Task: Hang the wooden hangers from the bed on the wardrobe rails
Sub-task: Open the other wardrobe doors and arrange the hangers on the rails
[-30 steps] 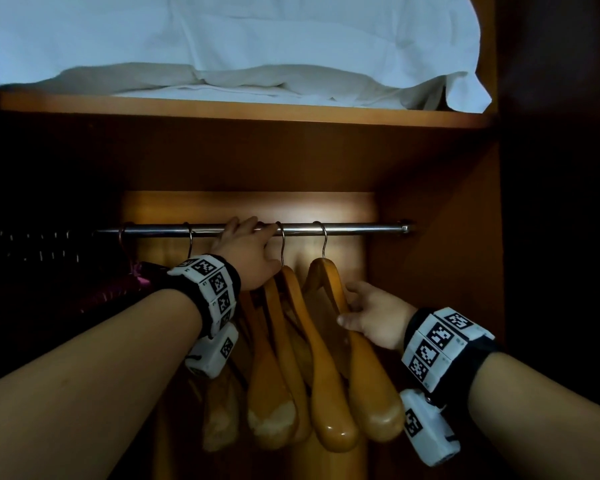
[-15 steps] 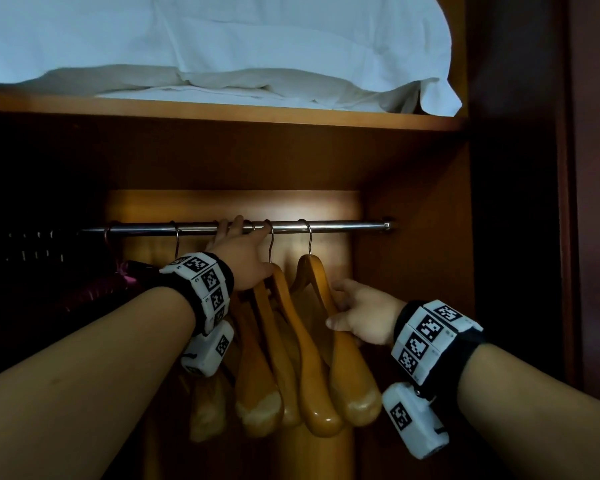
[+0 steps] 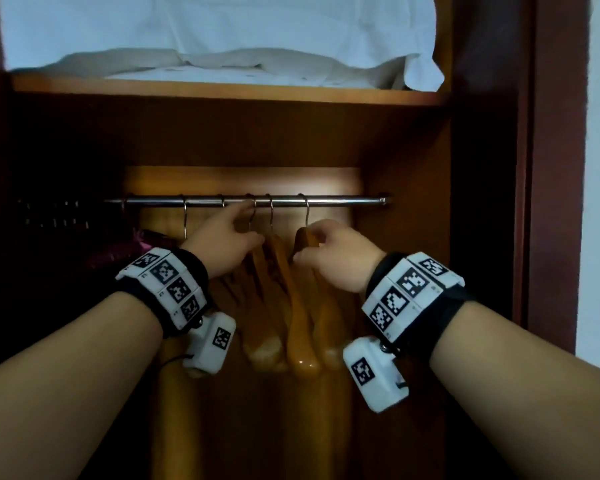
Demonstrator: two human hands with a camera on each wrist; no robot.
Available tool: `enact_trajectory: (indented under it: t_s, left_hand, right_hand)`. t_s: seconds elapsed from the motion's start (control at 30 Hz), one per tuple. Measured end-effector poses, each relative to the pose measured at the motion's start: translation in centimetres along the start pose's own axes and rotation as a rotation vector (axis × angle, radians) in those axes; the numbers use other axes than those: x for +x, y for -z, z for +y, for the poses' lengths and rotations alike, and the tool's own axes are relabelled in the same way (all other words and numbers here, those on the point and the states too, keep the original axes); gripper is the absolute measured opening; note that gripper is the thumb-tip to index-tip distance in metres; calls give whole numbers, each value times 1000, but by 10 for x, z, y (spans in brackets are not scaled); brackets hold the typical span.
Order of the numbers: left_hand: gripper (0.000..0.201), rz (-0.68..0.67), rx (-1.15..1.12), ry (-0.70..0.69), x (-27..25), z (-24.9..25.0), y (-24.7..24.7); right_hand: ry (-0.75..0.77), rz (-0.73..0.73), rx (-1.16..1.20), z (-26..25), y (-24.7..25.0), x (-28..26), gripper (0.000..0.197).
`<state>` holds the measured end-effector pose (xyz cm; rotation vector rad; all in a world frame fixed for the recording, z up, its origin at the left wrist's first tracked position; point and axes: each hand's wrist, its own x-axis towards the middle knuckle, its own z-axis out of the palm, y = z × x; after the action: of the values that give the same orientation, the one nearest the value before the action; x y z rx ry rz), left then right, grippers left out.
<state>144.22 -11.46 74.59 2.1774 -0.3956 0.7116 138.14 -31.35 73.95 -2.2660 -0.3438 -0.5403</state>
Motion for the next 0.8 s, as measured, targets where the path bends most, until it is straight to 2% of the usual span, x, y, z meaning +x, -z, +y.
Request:
enact_trajectory:
  t_s: [0.2,0.33,0.43,0.67,0.8]
  left_hand:
    - [48,156,-271,38,-77,-17,23]
    - [41,245,-402,136,-141,-46,37]
    - [31,301,-420,228,-189,-66,51]
    - [26,347,-458,377,-268,-108,77]
    - [23,375,-534,455,-308,-133,100]
  right_hand:
    - [156,-21,189,-29,-40,-30,61]
    - [209,-145,354,-35,-88,-70,55]
    - [227,-235,448,-37,-129,-97,57]
    - [53,-401,582,-39,-222,-134,58]
    - [-103,-429,707,-47,-267,-162,44]
